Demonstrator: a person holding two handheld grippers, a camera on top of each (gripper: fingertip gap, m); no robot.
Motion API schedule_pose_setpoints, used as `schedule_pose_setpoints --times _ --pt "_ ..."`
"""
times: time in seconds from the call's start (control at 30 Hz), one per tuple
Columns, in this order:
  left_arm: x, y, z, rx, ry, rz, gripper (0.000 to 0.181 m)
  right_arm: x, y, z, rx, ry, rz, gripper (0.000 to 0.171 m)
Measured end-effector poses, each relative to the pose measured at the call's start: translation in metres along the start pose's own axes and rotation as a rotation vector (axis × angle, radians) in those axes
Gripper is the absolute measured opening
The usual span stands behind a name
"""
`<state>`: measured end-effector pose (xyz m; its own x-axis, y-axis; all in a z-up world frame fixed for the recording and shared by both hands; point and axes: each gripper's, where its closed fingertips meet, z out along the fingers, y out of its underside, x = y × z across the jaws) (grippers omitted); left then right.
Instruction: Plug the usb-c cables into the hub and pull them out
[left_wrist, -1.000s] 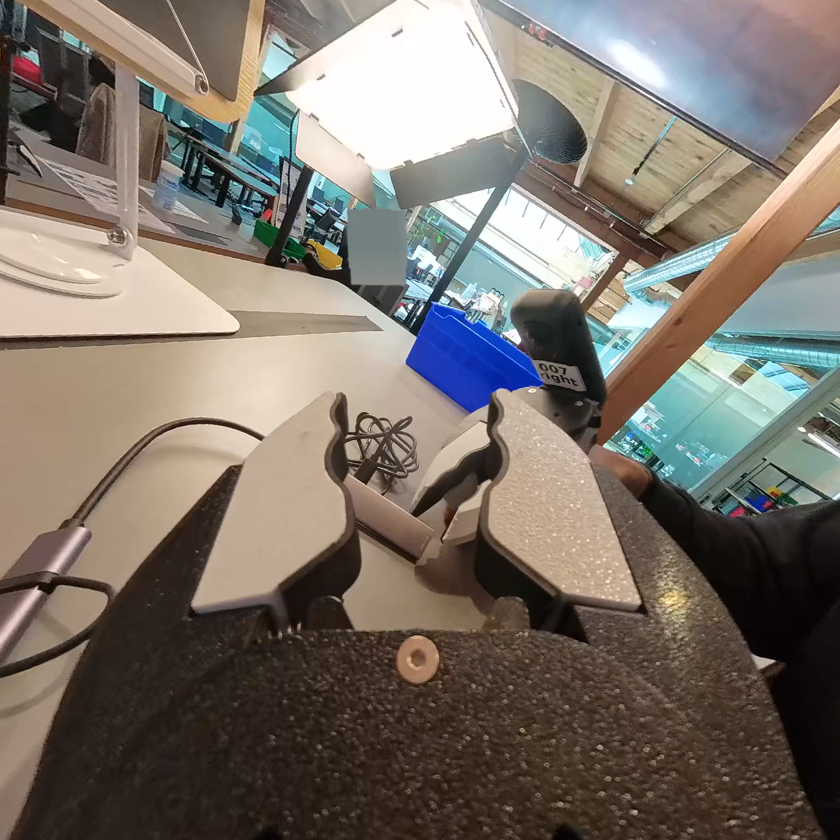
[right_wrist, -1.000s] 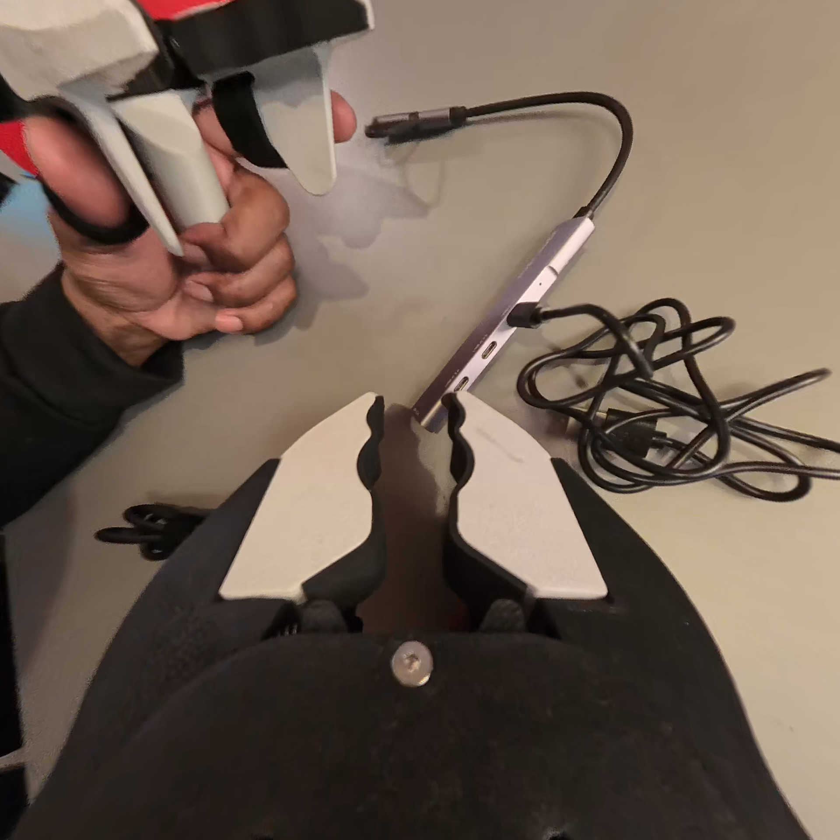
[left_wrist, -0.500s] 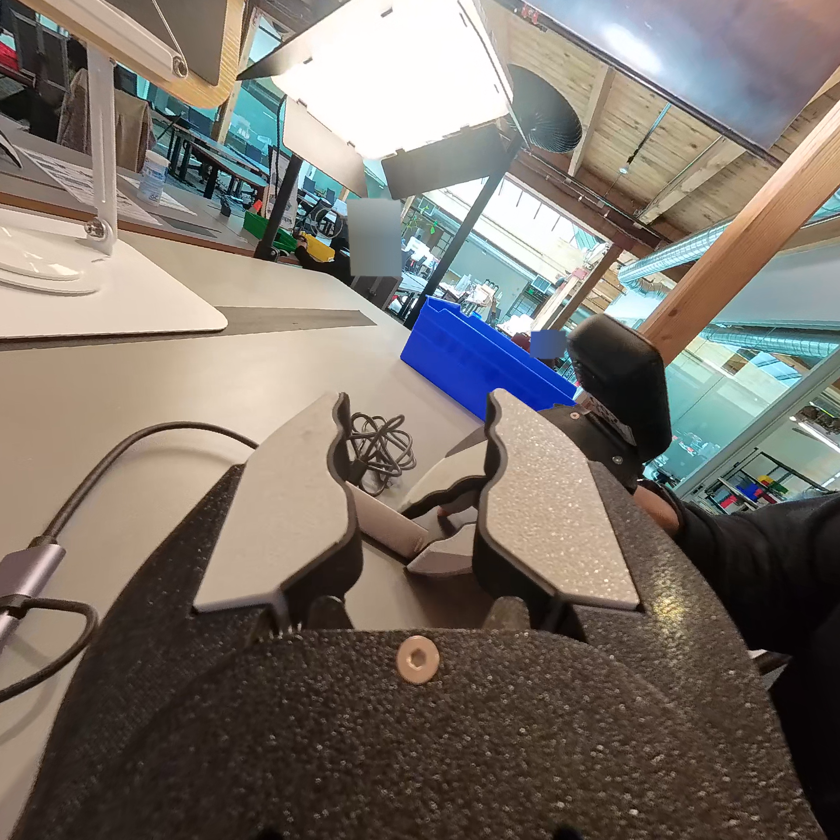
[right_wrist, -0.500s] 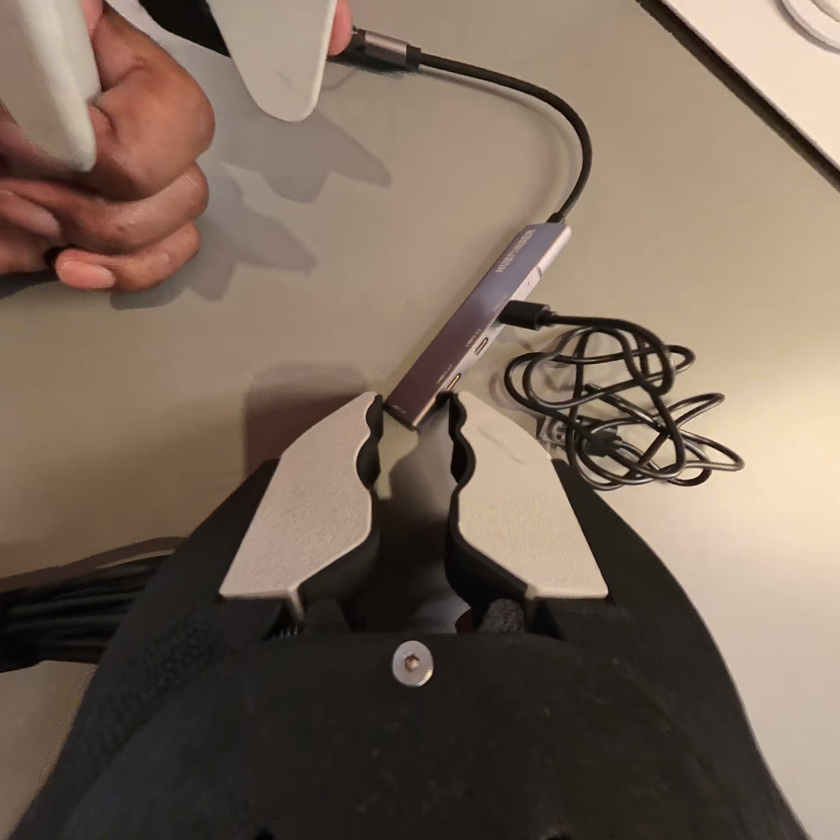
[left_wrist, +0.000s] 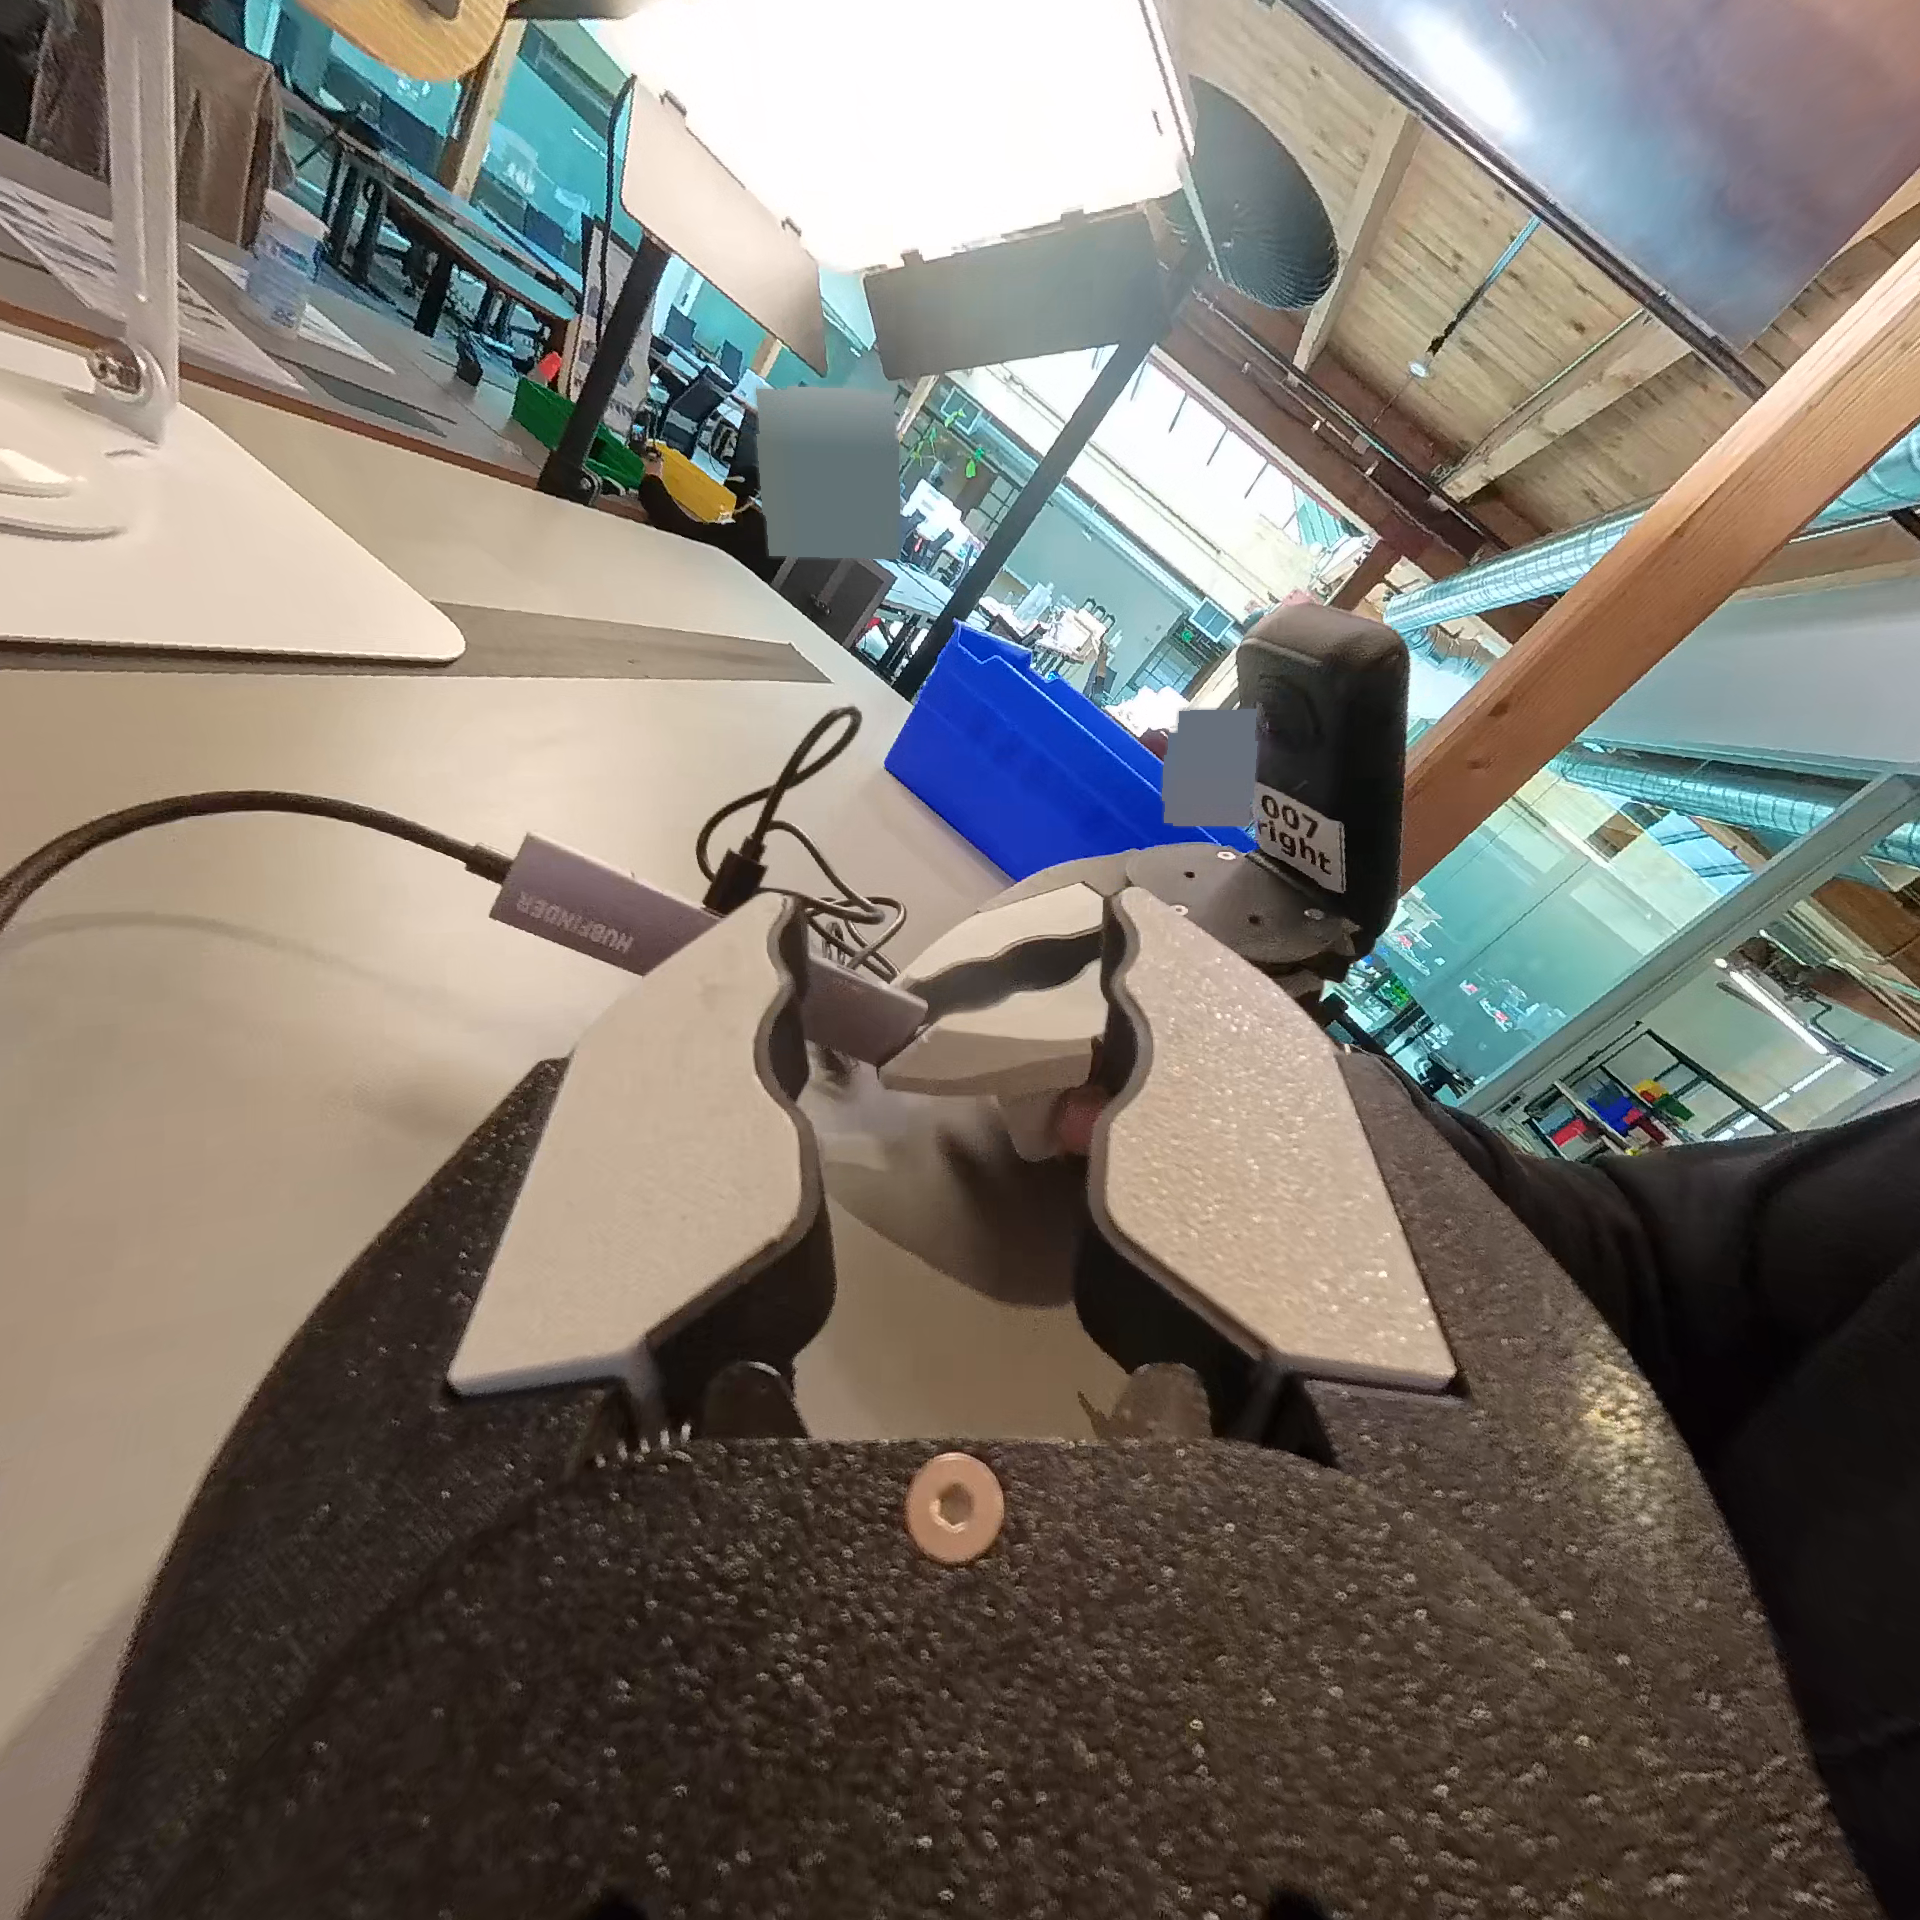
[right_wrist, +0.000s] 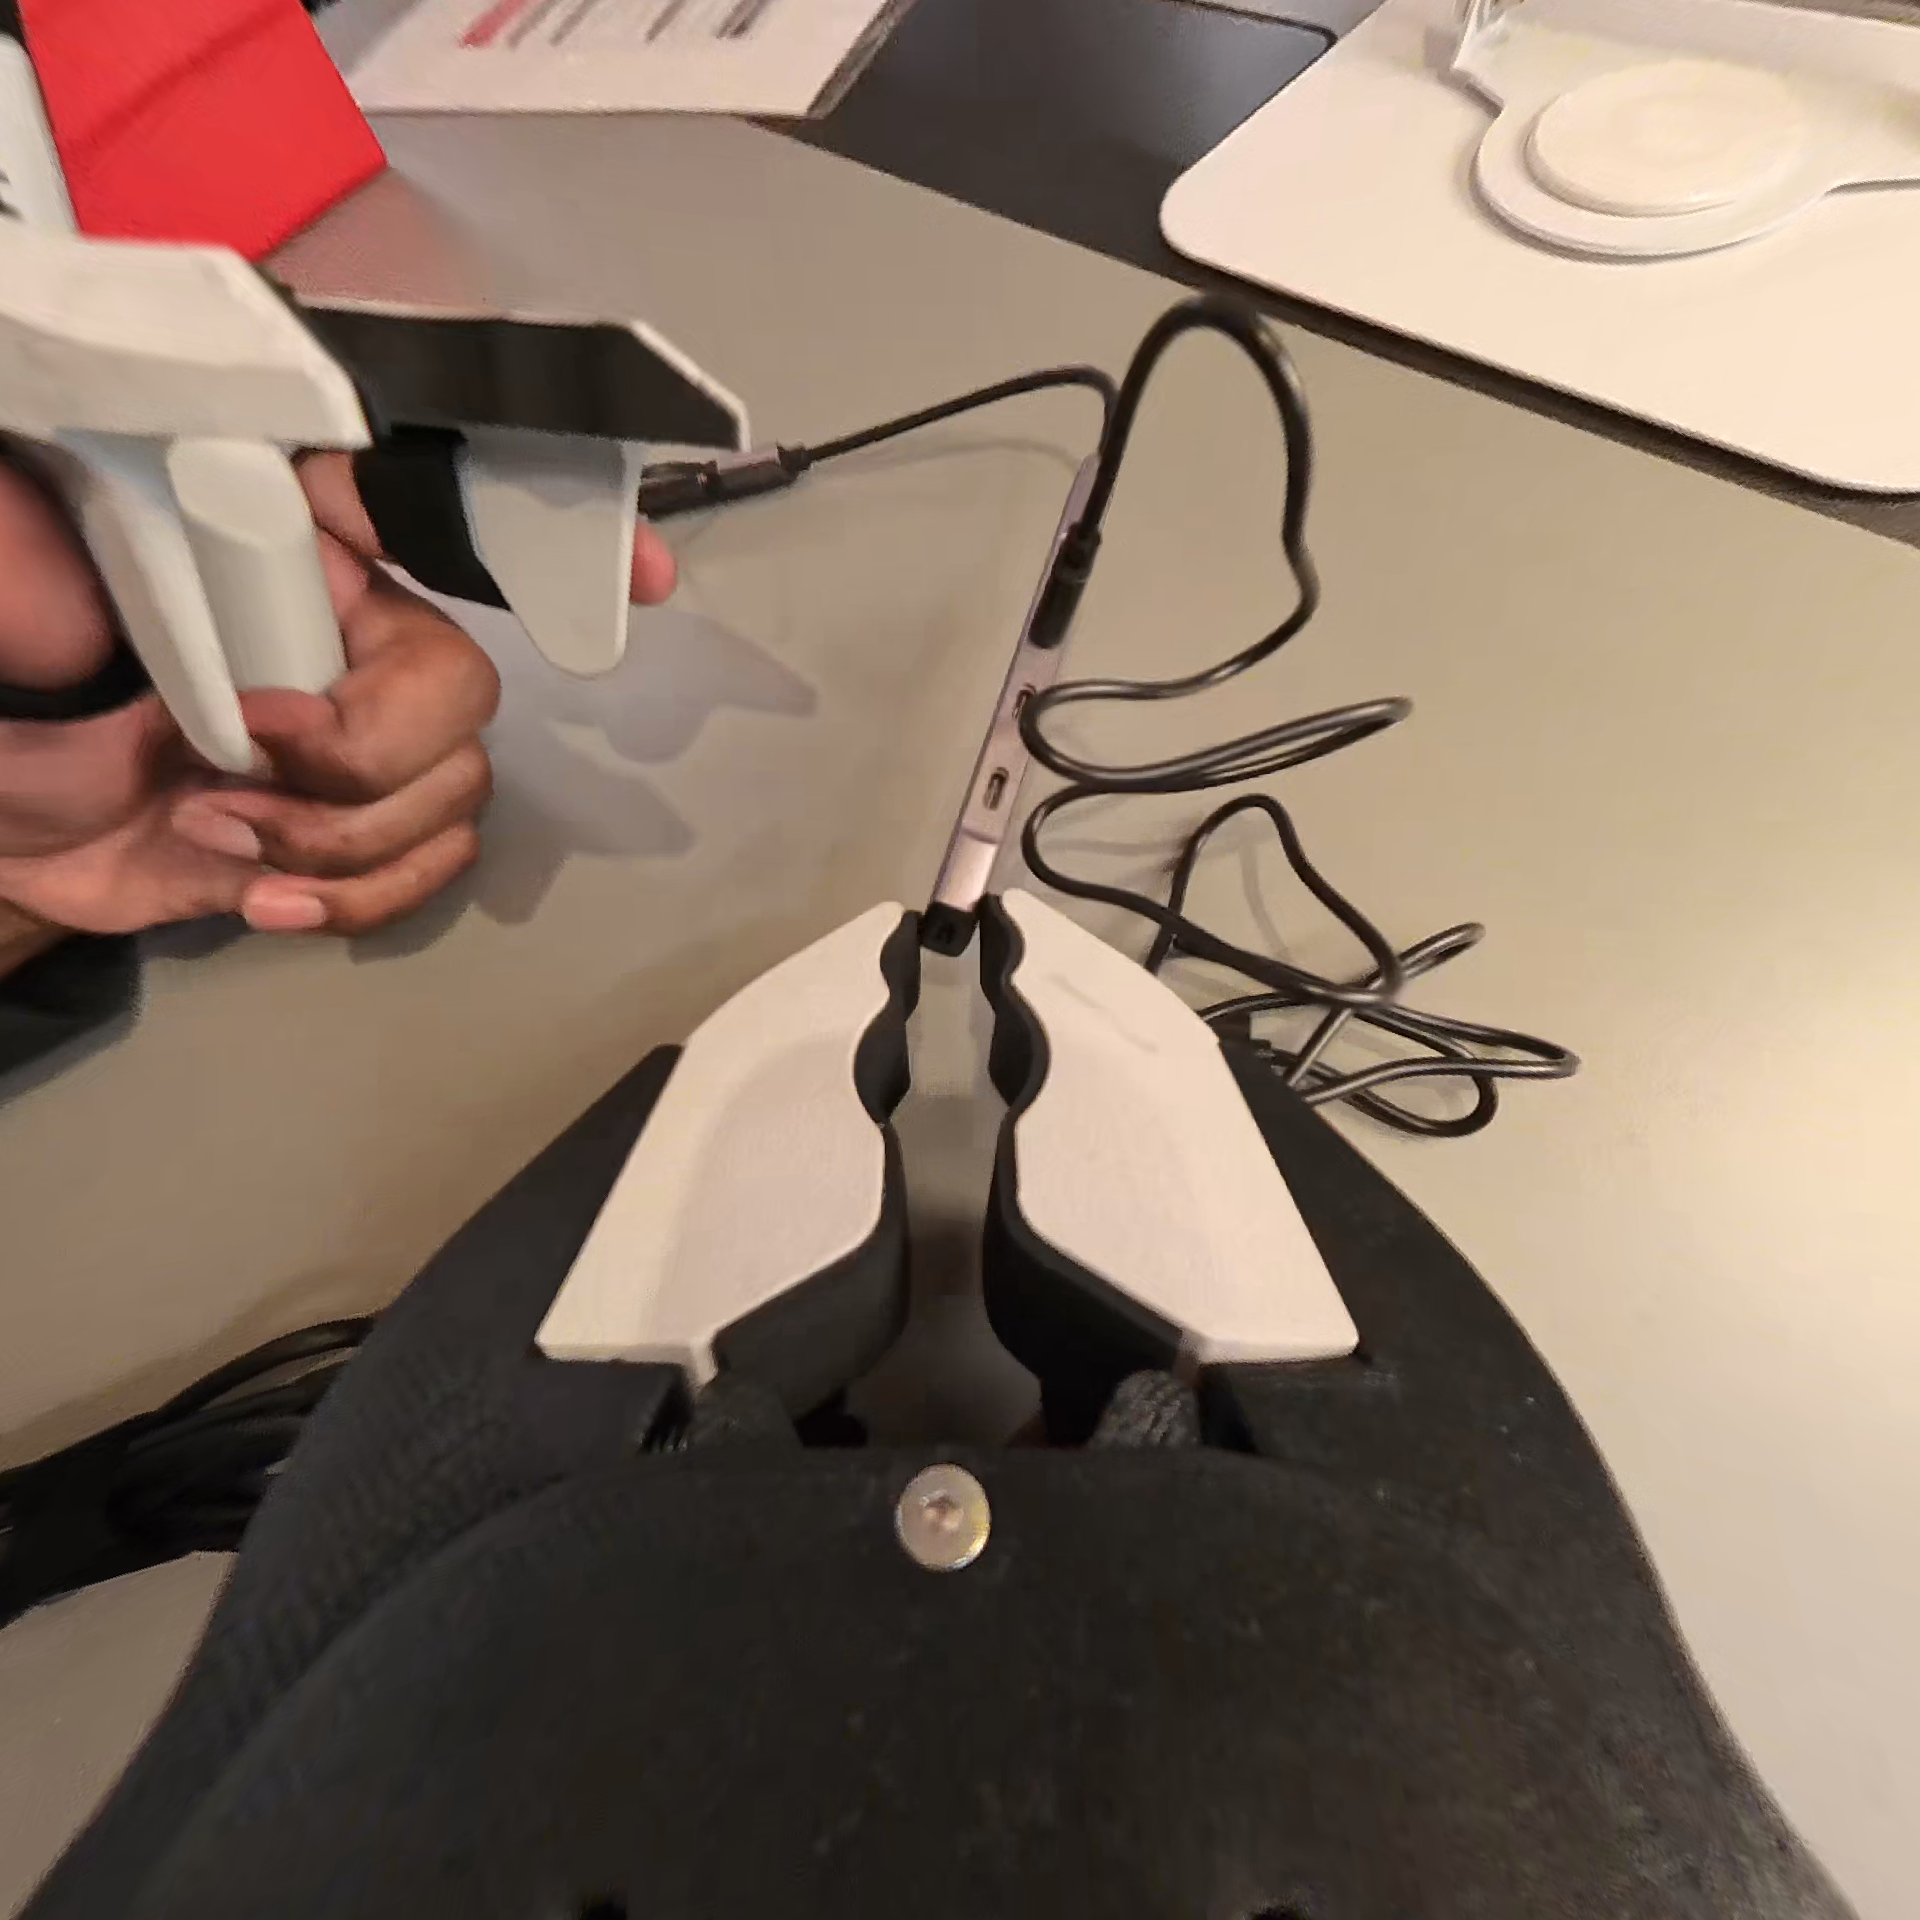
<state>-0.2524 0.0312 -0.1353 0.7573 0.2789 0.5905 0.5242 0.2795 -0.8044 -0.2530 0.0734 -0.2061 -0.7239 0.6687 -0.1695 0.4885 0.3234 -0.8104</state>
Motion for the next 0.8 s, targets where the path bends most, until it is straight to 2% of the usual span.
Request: schedule_pose_setpoints --times 0.4,0.63,0.8 --pt "0.000 0.019 0.010 -0.095 0.013 -0.125 0.054 -0.006 -0.031 -0.016 0.212 -0.178 0.161 0.010" --pt "0.000 0.024 0.012 -0.124 0.010 -0.148 0.056 -0.019 -0.049 -0.027 0.350 -0.389 0.352 0.010" --pt "0.001 0.021 0.011 -0.096 0.030 -0.179 0.058 -0.037 -0.054 -0.028 0.402 -0.505 0.391 0.010"
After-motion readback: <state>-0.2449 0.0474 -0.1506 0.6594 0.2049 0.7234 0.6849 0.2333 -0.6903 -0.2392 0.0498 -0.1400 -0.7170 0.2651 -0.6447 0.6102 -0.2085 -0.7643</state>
